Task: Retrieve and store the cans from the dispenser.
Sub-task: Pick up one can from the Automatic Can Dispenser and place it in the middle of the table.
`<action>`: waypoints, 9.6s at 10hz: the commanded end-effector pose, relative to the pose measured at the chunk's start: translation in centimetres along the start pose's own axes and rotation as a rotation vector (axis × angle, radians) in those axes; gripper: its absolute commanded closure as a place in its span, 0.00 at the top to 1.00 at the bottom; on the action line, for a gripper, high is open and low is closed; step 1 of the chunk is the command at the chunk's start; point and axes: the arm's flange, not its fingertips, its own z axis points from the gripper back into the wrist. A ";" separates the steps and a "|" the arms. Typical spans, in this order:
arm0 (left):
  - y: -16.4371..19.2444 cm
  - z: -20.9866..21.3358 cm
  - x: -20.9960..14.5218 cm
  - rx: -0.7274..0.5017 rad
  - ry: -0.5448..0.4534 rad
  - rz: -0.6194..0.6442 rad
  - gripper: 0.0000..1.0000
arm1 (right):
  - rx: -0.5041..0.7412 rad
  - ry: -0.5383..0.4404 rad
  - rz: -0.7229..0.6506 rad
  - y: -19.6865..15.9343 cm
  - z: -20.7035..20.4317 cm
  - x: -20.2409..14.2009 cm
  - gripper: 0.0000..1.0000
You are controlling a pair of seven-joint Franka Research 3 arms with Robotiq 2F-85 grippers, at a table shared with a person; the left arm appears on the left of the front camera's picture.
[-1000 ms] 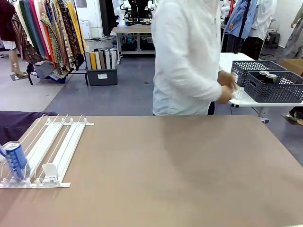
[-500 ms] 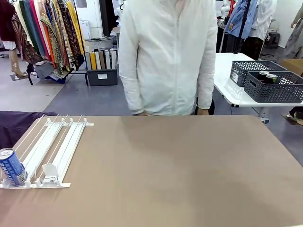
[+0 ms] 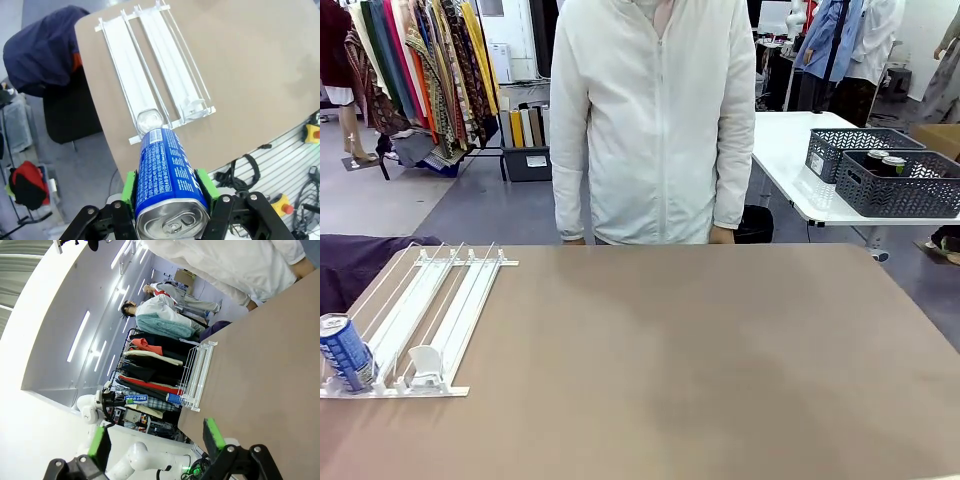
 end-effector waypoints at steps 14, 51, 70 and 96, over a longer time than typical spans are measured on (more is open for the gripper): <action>-41.5 -30.5 19.3 -0.140 0.234 -0.621 0.00 | 0.011 -0.007 0.002 0.4 0.0 0.3 1.00; 6.8 -3.6 -0.6 -0.666 -0.118 0.211 1.00 | 0.011 -0.007 0.002 0.4 0.0 0.3 1.00; 1.0 -14.4 5.9 0.120 0.271 0.338 1.00 | 0.011 -0.007 0.002 0.4 0.0 0.3 1.00; -0.7 -9.7 5.0 0.127 0.358 0.314 0.00 | 0.011 -0.007 0.002 0.4 0.0 0.3 1.00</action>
